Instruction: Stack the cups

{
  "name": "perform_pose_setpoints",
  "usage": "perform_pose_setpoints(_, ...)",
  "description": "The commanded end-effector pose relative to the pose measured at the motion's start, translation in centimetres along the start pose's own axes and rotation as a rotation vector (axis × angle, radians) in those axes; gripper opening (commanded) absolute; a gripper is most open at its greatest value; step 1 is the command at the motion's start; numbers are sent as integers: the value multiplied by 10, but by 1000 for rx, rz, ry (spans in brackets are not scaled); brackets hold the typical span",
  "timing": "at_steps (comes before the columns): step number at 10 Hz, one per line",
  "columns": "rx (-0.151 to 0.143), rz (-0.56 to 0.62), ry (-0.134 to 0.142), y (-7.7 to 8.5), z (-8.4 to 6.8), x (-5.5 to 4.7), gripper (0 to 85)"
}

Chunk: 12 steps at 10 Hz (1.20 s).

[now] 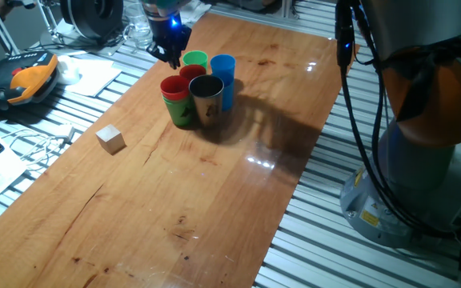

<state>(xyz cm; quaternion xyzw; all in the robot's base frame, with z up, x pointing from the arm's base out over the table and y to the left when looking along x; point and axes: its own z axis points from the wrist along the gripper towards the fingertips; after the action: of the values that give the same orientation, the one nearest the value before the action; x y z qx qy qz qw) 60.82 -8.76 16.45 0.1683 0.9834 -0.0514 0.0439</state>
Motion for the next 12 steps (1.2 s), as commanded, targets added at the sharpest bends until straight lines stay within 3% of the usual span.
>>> perform_pose_setpoints(1,-1,2,-3,0,1,-1,170)
perform_pose_setpoints(2,-1,3,-7,0,4,-4,340)
perform_pose_setpoints(4,11,20,-28,-3,11,-14,340)
perform_pose_setpoints(5,16,29,-36,-4,15,-18,510)
perform_pose_setpoints(9,-1,56,-32,-6,21,-22,510)
perform_pose_setpoints(10,6,43,-32,-9,20,-27,510)
perform_pose_setpoints(12,-17,18,-19,-22,20,-43,510)
